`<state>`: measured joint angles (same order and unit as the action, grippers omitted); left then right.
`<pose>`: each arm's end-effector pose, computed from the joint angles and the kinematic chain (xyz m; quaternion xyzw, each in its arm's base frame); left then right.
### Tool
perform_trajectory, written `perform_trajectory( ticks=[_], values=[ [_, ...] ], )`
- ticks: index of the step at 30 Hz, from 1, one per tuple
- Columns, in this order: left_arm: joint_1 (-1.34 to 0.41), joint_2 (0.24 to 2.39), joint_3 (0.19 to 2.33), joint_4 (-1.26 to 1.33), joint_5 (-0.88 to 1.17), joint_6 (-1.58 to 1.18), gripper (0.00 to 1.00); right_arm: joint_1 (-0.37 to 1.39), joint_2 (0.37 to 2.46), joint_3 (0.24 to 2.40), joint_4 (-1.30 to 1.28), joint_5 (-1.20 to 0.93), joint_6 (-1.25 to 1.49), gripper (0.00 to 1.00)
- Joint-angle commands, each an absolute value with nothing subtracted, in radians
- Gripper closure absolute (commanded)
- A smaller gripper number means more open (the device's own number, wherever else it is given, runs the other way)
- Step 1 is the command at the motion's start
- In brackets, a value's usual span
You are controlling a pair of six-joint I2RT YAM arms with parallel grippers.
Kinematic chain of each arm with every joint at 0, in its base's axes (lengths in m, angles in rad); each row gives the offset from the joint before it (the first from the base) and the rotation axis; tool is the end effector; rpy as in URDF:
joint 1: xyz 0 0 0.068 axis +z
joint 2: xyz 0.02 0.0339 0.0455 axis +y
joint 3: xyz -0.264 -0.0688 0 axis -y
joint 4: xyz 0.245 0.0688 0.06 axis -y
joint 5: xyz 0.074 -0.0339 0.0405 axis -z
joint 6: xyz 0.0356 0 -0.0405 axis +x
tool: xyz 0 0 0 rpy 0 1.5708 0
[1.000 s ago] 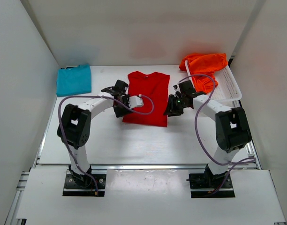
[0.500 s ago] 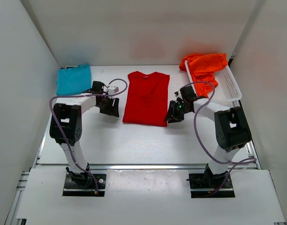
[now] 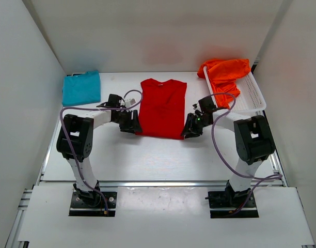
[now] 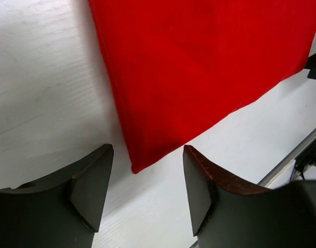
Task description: Fold and stack the t-shirts
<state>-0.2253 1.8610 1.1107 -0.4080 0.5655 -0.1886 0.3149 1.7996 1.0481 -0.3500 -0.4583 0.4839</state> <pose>0.3441 -0.0984 0.1480 0.0744 0.9387 -0.3077 0.1363 0.3258 0.1227 0.1527 0.0273 0.9483 0.2916 0.1227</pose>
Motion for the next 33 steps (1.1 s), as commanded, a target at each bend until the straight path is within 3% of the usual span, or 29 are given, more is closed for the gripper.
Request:
perform_trajectory(
  ticks=[1, 5, 8, 12, 15, 17, 21, 26, 33],
  values=[
    [-0.262, 1.876, 1.111, -0.408, 0.542, -0.229, 0.34, 0.304, 1.816, 1.051, -0.374, -0.454, 0.505, 0.6],
    [-0.264, 1.891, 1.124, -0.41, 0.535, -0.233, 0.47, 0.287, 1.819, 1.025, -0.368, -0.466, 0.52, 0.57],
    [-0.265, 1.905, 1.134, -0.41, 0.534, -0.222, 0.71, 0.284, 1.857, 1.049, -0.371, -0.492, 0.515, 0.55],
    [-0.27, 1.898, 1.135, -0.409, 0.537, -0.238, 0.81, 0.29, 1.901, 1.069, -0.383, -0.543, 0.497, 0.56],
    [-0.275, 1.898, 1.121, -0.4, 0.543, -0.247, 0.88, 0.296, 1.919, 1.094, -0.382, -0.572, 0.486, 0.67],
    [-0.27, 1.893, 1.112, -0.402, 0.535, -0.249, 0.95, 0.293, 1.93, 1.091, -0.365, -0.594, 0.5, 0.85],
    [-0.273, 1.867, 1.089, -0.411, 0.523, -0.256, 1.0, 0.293, 1.928, 1.075, -0.347, -0.624, 0.52, 1.0],
    [-0.297, 1.795, 1.052, -0.483, 0.496, -0.204, 1.0, 0.294, 1.842, 0.999, -0.296, -0.669, 0.577, 0.99],
    [-0.348, 1.712, 1.017, -0.743, 0.479, -0.014, 1.0, 0.385, 1.692, 0.937, -0.425, -0.663, 0.515, 1.0]
  ],
)
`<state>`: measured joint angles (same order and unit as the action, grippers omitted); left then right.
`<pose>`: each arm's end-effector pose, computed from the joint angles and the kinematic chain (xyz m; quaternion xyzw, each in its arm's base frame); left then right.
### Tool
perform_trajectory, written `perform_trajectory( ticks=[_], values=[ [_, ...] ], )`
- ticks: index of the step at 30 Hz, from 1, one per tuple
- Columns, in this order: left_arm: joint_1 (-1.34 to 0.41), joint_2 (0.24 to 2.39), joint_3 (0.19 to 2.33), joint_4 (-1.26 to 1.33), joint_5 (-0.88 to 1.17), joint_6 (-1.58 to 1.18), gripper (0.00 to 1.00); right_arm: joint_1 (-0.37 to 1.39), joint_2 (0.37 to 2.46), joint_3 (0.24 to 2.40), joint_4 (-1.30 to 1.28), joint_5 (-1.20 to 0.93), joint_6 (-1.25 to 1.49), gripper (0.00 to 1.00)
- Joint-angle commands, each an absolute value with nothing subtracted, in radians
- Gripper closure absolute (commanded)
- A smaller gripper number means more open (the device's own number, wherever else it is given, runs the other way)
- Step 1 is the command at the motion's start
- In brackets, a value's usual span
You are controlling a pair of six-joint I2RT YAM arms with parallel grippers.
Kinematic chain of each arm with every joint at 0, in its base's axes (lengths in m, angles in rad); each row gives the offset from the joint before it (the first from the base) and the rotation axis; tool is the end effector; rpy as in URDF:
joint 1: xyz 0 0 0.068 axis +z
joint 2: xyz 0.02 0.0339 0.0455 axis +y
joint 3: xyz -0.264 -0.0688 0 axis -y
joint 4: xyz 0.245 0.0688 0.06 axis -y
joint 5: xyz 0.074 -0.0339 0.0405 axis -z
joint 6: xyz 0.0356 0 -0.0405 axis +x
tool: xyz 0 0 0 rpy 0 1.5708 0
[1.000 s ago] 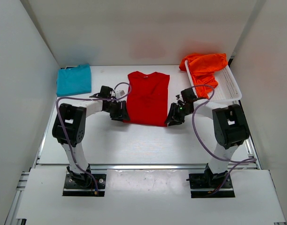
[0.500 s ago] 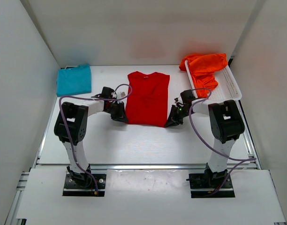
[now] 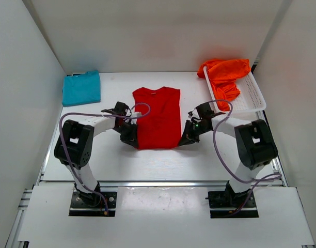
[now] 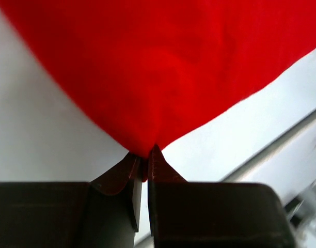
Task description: Fold and stack the t-shirts
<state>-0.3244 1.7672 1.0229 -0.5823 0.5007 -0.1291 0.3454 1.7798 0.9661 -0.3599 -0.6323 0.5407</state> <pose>0.2958 -0.1175 0.1485 0.1238 0.9541 -0.2661 0.0597 0.3000 0.1303 0.1402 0.0298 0.9333 0.3558 0.0387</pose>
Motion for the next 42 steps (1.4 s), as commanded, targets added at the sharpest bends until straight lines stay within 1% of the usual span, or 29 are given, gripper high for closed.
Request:
perform_trajectory(
  ticks=[1, 8, 10, 13, 17, 20, 23, 26, 27, 29, 32, 35, 38, 42],
  values=[
    [-0.356, 1.701, 1.016, -0.796, 0.471, 0.0, 1.0, 0.4, 1.666, 0.907, -0.437, -0.666, 0.514, 1.0],
    [-0.393, 1.596, 1.0, -1.015, 0.396, 0.168, 1.0, 0.543, 1.441, 0.681, -0.43, -0.658, 0.592, 1.0],
    [-0.387, 1.551, 0.985, -1.057, 0.391, 0.205, 1.0, 0.587, 1.359, 0.615, -0.407, -0.655, 0.659, 1.0],
    [-0.391, 1.474, 1.035, -1.109, 0.351, 0.247, 1.0, 0.667, 1.249, 0.554, -0.4, -0.621, 0.75, 1.0],
    [-0.454, 1.445, 1.103, -1.204, 0.302, 0.288, 1.0, 0.782, 1.08, 0.471, -0.344, -0.559, 0.932, 1.0],
    [-0.474, 1.415, 1.084, -1.247, 0.302, 0.304, 1.0, 0.833, 0.982, 0.448, -0.351, -0.529, 1.044, 1.0],
    [-0.497, 1.407, 1.118, -1.294, 0.31, 0.345, 1.0, 0.885, 0.94, 0.492, -0.426, -0.48, 1.084, 1.0],
    [-0.444, 1.474, 1.222, -1.37, 0.408, 0.358, 1.0, 0.841, 0.946, 0.544, -0.449, -0.517, 1.074, 1.0],
    [-0.416, 1.503, 1.267, -1.368, 0.408, 0.35, 1.0, 0.804, 0.966, 0.566, -0.456, -0.526, 1.045, 1.0],
    [-0.388, 1.538, 1.359, -1.368, 0.411, 0.357, 1.0, 0.723, 0.998, 0.609, -0.494, -0.581, 0.987, 1.0],
    [-0.374, 1.632, 1.487, -1.364, 0.434, 0.339, 1.0, 0.547, 1.057, 0.666, -0.523, -0.627, 0.884, 1.0],
    [-0.333, 1.755, 1.645, -1.351, 0.485, 0.305, 1.0, 0.422, 1.13, 0.715, -0.493, -0.684, 0.816, 1.0],
    [-0.319, 1.861, 1.77, -1.35, 0.502, 0.295, 1.0, 0.35, 1.225, 0.767, -0.466, -0.726, 0.778, 1.0],
    [-0.316, 1.983, 1.931, -1.336, 0.549, 0.278, 1.0, 0.305, 1.333, 0.837, -0.423, -0.749, 0.752, 1.0]
  ],
)
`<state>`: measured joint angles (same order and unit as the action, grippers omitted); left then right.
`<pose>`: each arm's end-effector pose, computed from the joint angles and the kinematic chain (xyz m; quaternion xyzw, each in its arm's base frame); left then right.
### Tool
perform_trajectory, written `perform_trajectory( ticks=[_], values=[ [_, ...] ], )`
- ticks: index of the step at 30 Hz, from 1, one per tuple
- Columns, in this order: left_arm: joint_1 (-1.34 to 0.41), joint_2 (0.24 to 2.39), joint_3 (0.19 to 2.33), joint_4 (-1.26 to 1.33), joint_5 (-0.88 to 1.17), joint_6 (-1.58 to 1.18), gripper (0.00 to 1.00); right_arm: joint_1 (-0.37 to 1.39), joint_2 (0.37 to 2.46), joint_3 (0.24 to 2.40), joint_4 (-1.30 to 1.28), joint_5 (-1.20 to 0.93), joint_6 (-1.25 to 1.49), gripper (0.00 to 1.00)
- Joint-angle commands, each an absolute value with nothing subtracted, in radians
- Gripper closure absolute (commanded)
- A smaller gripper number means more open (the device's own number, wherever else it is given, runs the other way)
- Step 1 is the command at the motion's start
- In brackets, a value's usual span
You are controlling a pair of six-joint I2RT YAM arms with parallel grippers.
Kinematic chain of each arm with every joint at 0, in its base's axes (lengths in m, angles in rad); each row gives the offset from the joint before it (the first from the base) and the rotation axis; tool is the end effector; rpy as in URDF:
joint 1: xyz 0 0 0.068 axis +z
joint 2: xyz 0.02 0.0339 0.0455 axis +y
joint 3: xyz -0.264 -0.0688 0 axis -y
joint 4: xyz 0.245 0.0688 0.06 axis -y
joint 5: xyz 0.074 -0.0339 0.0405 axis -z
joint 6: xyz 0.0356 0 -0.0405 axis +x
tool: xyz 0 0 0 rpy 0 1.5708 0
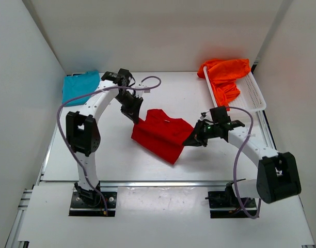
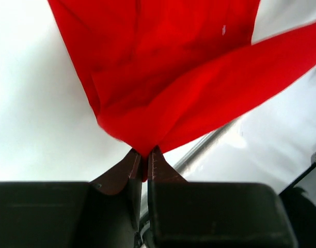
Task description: Fold and stack the t-shirts
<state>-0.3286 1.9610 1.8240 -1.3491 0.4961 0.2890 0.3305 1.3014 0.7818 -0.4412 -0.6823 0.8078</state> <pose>0.3544 -0.1387 0.2787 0.3043 0.9196 -0.2461 0.0362 0.2296 0.1025 0.2151 0.1149 0.8972 0.4213 0.0664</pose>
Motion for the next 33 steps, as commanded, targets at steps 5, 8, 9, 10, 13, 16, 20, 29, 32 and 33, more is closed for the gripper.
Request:
perform_trajectory(
  ticks=[5, 8, 9, 10, 13, 16, 20, 29, 32, 33],
  values=[
    [-0.328, 2.08, 2.065, -1.298, 0.584, 0.238, 1.0, 0.256, 1.426, 0.926, -0.442, -0.738, 0.716, 1.0],
    [-0.33, 2.114, 2.121, -1.272, 0.611, 0.212, 1.0, 0.241, 1.448, 0.936, -0.449, -0.736, 0.715, 1.0],
    [-0.328, 2.12, 2.149, -1.264, 0.614, 0.2, 1.0, 0.232, 1.451, 0.942, -0.44, -0.744, 0.715, 0.99],
    [-0.328, 2.135, 2.178, -1.249, 0.623, 0.18, 1.0, 0.224, 1.454, 0.925, -0.424, -0.749, 0.722, 1.0],
    [-0.333, 2.152, 2.206, -1.187, 0.63, 0.14, 1.0, 0.201, 1.442, 0.904, -0.391, -0.739, 0.745, 1.0],
    [-0.356, 2.181, 2.253, -1.147, 0.623, 0.123, 1.0, 0.16, 1.45, 0.891, -0.37, -0.739, 0.749, 1.0],
    [-0.383, 2.242, 2.307, -1.066, 0.614, 0.066, 1.0, 0.132, 1.492, 0.891, -0.313, -0.738, 0.756, 1.0],
    [-0.469, 2.437, 2.471, -0.826, 0.551, -0.043, 0.98, 0.035, 1.554, 0.891, -0.191, -0.611, 0.796, 1.0],
    [-0.468, 2.486, 2.465, -0.705, 0.549, -0.106, 0.89, 0.012, 1.568, 0.906, -0.121, -0.513, 0.816, 0.92],
    [-0.459, 2.499, 2.485, -0.687, 0.545, -0.145, 0.79, 0.011, 1.575, 0.913, -0.112, -0.473, 0.818, 0.84]
  ],
)
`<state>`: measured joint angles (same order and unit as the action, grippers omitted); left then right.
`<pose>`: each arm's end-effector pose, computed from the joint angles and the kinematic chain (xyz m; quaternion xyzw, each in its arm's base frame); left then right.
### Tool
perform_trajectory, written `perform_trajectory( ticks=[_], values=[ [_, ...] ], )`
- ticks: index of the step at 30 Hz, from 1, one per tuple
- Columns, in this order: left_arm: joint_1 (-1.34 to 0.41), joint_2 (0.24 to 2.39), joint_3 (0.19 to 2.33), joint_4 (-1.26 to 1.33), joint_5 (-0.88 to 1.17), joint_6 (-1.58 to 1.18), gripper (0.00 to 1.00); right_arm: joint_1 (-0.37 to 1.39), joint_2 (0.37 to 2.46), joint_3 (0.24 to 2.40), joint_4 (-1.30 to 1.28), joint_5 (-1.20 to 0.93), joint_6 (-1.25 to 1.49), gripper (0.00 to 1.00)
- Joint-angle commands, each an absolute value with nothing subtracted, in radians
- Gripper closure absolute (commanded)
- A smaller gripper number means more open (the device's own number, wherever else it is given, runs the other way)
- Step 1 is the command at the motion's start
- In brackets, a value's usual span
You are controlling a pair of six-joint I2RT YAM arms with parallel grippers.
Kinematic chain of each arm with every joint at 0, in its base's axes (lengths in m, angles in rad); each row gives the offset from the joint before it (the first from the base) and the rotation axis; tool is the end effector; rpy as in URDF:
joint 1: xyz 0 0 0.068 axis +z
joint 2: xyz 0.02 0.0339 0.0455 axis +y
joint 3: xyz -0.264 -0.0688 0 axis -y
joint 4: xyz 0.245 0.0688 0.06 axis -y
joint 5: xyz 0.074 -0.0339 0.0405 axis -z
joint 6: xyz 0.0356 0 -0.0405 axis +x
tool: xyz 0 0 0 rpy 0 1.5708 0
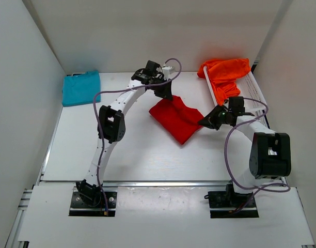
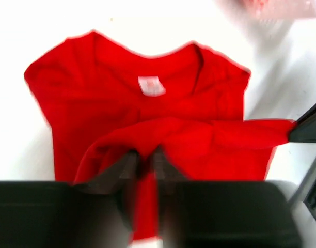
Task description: Fold and stack the t-shirts
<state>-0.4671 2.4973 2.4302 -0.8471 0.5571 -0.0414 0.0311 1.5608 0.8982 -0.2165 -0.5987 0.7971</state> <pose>0.4765 -0.2614 0.2330 0.2789 0.8708 -0.3299 0.2346 0.3126 0.0298 0.1944 0.2432 0.8712 0.3843 0.1849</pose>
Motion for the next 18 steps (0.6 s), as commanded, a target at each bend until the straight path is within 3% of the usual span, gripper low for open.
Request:
perform_trajectory(
  ticks=[1, 4, 5, 7, 13, 18],
  values=[
    [-0.453, 2.526, 2.497, -0.663, 0.551, -0.159, 0.66, 0.018, 1.592, 0.942, -0.12, -0.431, 0.807, 0.78],
    [-0.445, 2.539, 2.499, -0.647, 0.528, -0.172, 0.39, 0.021, 1.628, 1.012, -0.187, -0.327, 0.735, 0.73],
    [-0.44, 2.534, 2.494, -0.669, 0.502, -0.144, 0.35, 0.029, 1.631, 1.031, -0.201, -0.307, 0.726, 0.72],
    [-0.436, 2.513, 2.493, -0.708, 0.485, -0.12, 0.08, 0.028, 1.623, 1.032, -0.235, -0.25, 0.7, 0.72],
    [-0.377, 2.407, 2.329, -0.788, 0.466, -0.016, 0.03, 0.135, 1.494, 0.961, -0.319, -0.153, 0.684, 0.71],
    [-0.42, 2.411, 2.296, -0.874, 0.436, 0.08, 0.01, 0.216, 1.477, 0.804, -0.25, -0.196, 0.811, 0.6]
  ],
)
